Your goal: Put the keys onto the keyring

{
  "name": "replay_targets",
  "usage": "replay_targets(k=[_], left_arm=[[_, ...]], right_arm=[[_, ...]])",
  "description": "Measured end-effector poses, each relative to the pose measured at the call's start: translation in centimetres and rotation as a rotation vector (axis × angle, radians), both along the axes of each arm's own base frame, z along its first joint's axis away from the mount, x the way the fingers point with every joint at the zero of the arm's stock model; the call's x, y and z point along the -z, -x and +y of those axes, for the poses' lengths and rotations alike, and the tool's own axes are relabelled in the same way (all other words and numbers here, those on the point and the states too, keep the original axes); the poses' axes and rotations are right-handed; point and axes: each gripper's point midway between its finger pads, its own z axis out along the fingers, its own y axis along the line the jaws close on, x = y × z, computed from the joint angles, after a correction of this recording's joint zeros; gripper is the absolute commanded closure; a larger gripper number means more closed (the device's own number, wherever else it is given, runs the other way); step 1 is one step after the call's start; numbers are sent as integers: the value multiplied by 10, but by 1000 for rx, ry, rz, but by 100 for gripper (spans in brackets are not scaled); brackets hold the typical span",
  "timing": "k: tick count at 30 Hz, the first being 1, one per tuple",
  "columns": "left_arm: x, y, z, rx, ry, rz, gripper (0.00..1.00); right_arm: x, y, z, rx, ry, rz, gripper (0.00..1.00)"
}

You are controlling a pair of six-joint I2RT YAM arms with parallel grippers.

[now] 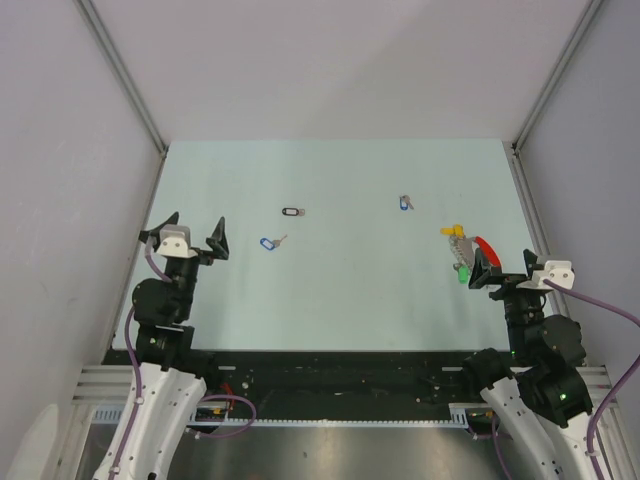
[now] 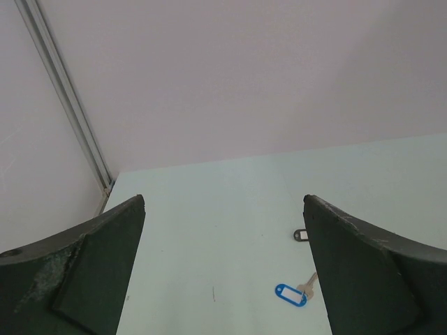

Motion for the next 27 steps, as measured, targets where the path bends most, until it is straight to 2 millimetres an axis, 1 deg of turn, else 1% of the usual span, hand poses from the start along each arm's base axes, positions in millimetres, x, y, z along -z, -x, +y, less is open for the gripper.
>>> replay_targets(k=[7, 11, 16, 21, 24, 27], left_arm=[[1, -1, 0, -1, 4, 6, 0], [5, -2, -1, 3, 41, 33, 0], [-5, -2, 0, -2, 90, 49, 0], [-11, -2, 1, -5, 177, 87, 0], [-10, -4, 0, -5, 205, 130, 0], [-4, -8, -2, -6, 221, 181, 0]], right_arm=[[1, -1, 0, 0, 0, 5, 0], [7, -10, 8, -21, 14, 45, 0], [22, -31, 24, -55, 43, 176, 0], [40, -57, 48, -105, 26, 328, 0], [58, -73, 62, -121, -3, 431, 0], [82, -93, 72, -105, -36, 554, 0]])
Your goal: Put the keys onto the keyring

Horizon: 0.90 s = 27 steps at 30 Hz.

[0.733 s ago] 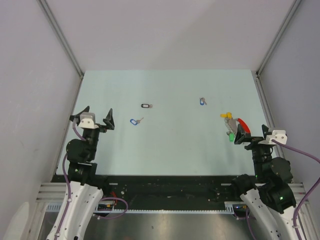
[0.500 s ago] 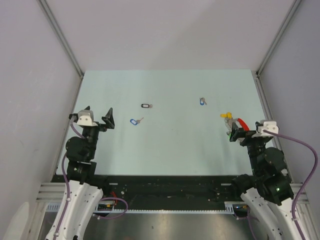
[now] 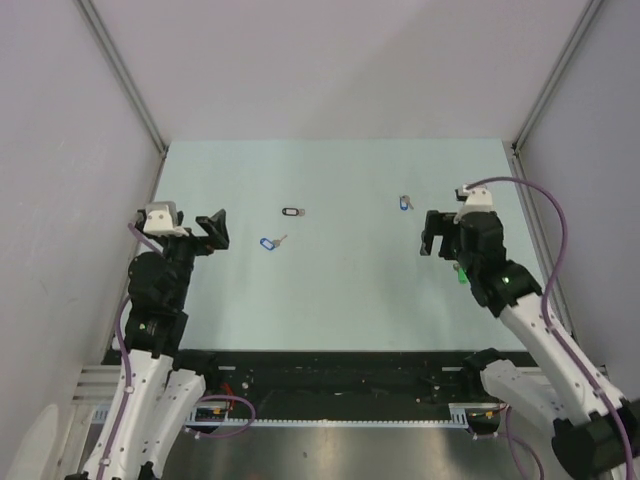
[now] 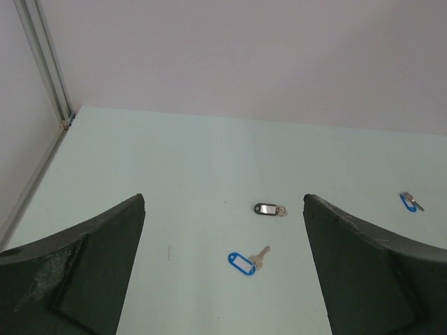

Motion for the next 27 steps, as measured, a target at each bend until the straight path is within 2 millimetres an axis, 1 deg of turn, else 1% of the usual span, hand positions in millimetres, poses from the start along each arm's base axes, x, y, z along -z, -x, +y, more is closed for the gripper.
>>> replay_targets(k=[2, 5, 8, 10, 13, 15, 18, 21, 23, 27], left_arm=[[8, -3, -2, 4, 11, 41, 0], [18, -3, -3, 10, 15, 85, 0], [22, 2, -1, 0, 13, 99, 0], [20, 7, 1, -6, 14, 91, 0], [14, 12, -1, -2, 17, 68, 0], [11, 14, -3, 5, 18, 59, 0], [11, 15, -7, 22, 17, 58, 0], [12, 16, -9, 28, 15, 61, 0], [12, 18, -8, 23, 15, 61, 0], [11, 19, -5, 8, 15, 59, 0]], right_arm=[[19, -12, 2, 27, -12, 82, 0], [59, -28, -6, 101, -28, 229, 0], [99, -34, -30, 221, -53, 365, 3], [119, -36, -47, 301, -64, 428, 6], [135, -38, -67, 392, -76, 468, 10], [141, -42, -77, 435, -91, 473, 11], [151, -48, -94, 498, -116, 480, 12], [165, -49, -108, 546, -149, 512, 12], [174, -47, -112, 561, -158, 538, 12], [188, -41, -106, 543, -179, 588, 12]])
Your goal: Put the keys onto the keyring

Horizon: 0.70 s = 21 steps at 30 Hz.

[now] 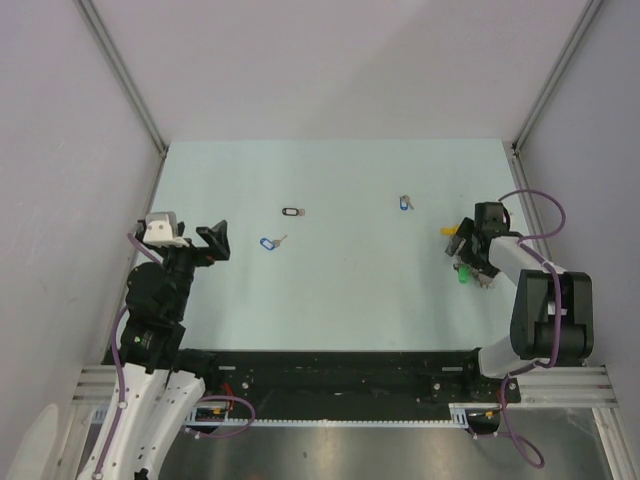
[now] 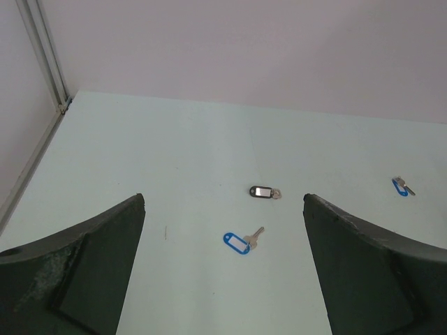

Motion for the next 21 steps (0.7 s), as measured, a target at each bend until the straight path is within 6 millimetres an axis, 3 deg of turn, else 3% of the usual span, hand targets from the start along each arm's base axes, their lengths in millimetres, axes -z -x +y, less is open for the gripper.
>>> replay_targets(k=[6, 9, 12, 15, 19, 21], left_arm=[[0, 0, 0, -1, -4, 1, 0], [0, 0, 0, -1, -6, 1, 0], [0, 0, 0, -1, -6, 1, 0], [0, 0, 0, -1, -6, 1, 0], [0, 0, 0, -1, -6, 1, 0], [0, 0, 0, -1, -6, 1, 0]], right_arm=[[12, 5, 21, -71, -25, 32, 11], [13, 2, 45, -147, -21, 26, 11], [11, -2, 87, -263, -37, 2, 11], [6, -2, 144, -390, -112, -36, 11], [-1, 14, 212, -549, -229, -40, 11], [-6, 24, 233, -609, -255, -33, 13]])
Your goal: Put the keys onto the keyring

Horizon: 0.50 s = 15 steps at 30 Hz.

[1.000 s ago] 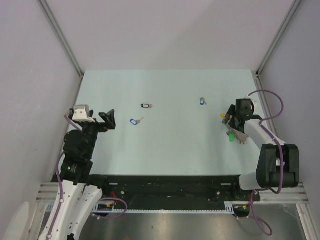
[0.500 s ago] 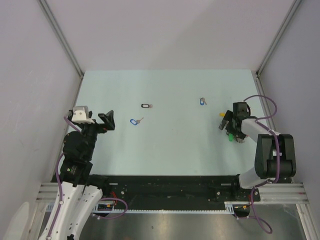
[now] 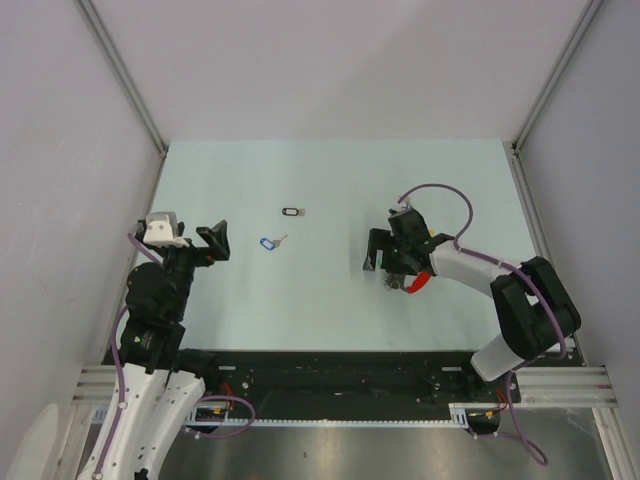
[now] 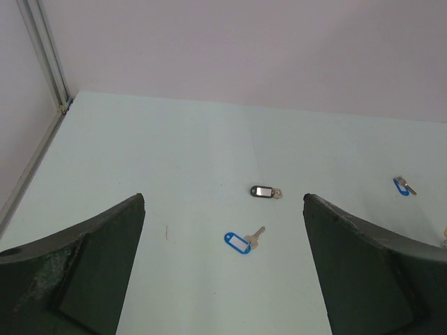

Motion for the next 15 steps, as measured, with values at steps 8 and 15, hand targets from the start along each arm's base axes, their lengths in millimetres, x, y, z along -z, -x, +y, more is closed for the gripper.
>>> replay_targets(k=[8, 15], left_arm=[[0, 0, 0, 0, 0, 0, 0], [0, 0, 0, 1, 0, 0, 0]], right_arm=[[-26, -5, -21, 18, 43, -59, 31], [-18, 14, -17, -95, 122, -42, 39]])
